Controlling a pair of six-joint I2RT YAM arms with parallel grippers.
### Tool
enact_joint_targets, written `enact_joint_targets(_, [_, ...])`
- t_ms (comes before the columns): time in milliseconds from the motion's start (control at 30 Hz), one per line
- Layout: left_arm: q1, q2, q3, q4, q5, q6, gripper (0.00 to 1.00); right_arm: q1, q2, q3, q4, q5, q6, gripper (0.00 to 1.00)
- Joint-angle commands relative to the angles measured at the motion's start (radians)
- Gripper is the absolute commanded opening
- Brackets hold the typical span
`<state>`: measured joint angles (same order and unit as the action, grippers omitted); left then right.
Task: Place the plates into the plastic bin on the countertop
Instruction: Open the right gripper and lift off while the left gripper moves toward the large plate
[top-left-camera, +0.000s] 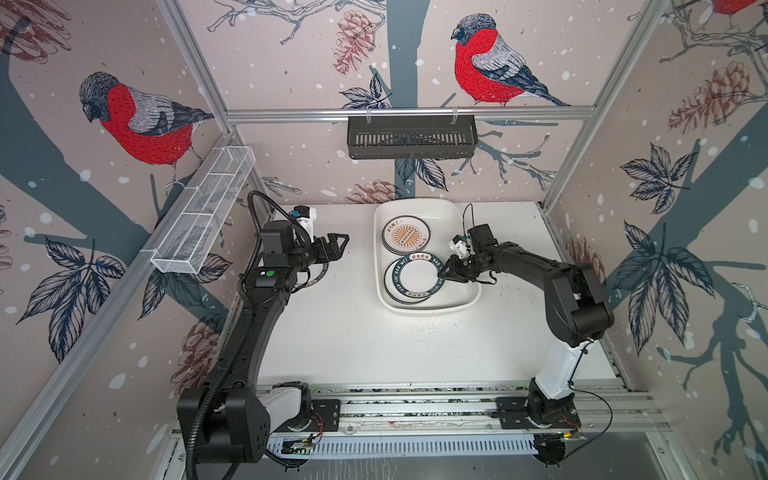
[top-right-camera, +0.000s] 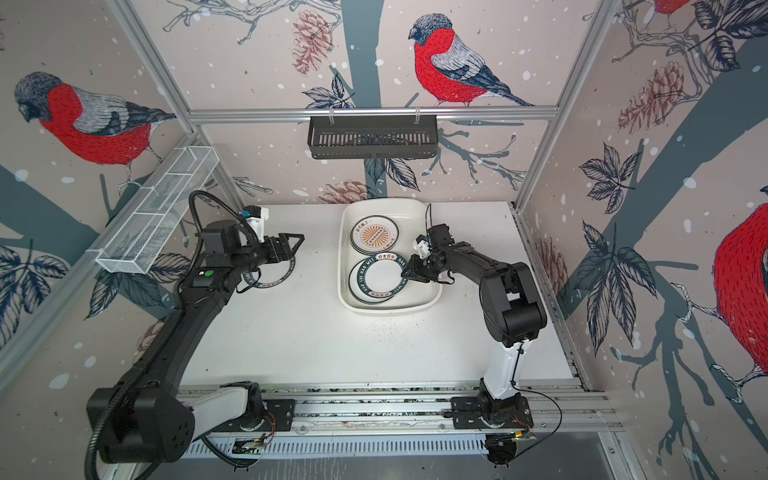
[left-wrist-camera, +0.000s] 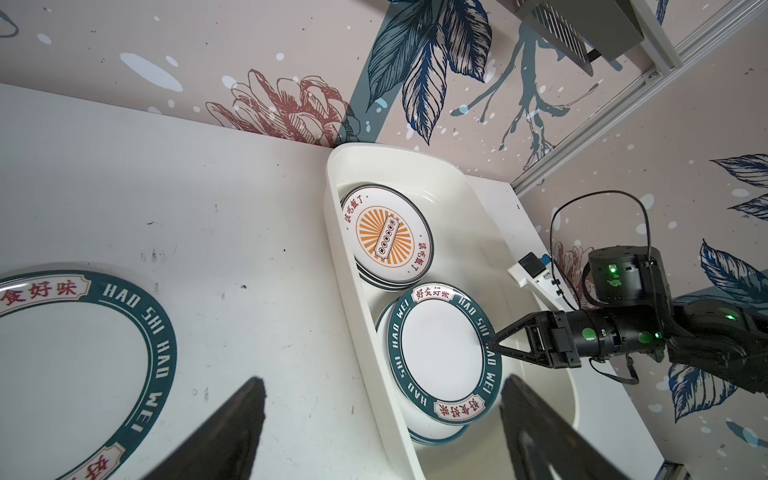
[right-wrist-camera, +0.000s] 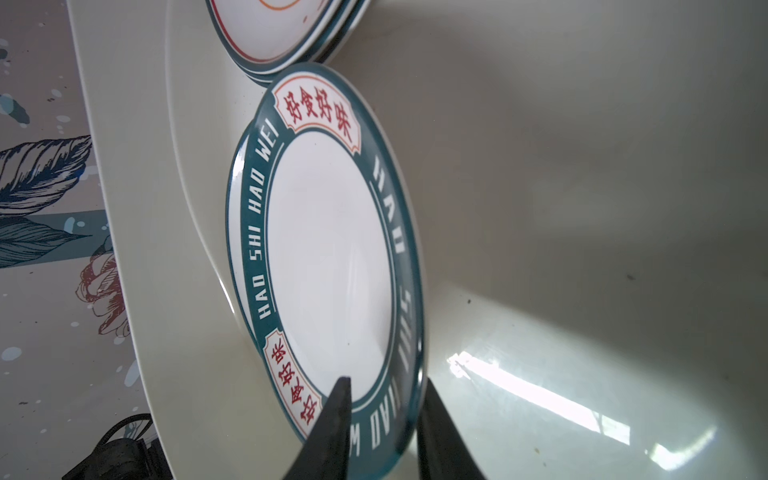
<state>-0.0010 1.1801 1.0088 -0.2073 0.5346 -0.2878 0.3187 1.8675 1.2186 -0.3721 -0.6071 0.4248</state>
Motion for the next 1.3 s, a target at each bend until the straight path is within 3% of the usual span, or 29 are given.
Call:
enact_joint_targets(0, [0.011, -0.009, -0.006, 0.036, -0.061, 0.004, 0.9, 0.01, 0.0, 0.012, -0.039, 0.041, -0.027, 0.3])
enact_joint_targets(400, [0.146, 0.018, -0.055, 0.032, -0.111, -0.091, 0.9, 0.031, -0.017, 0.02, -0.059, 0.109, -0.041, 0.31])
enact_joint_targets(700, [0.182, 0.009, -0.104, 0.054, -0.185, -0.152, 0.92, 0.031, -0.053, 0.014, -0.018, 0.124, -0.018, 0.3])
enact_joint_targets(867, [0.236, 0.046, -0.173, 0.094, -0.124, -0.21, 0.92, 0.034, -0.091, -0.021, 0.035, 0.124, 0.022, 0.3])
enact_joint_targets(1267, [0.295, 0.153, -0.201, 0.102, -0.226, -0.119, 0.92, 0.062, -0.261, -0.133, 0.104, 0.148, 0.075, 0.3])
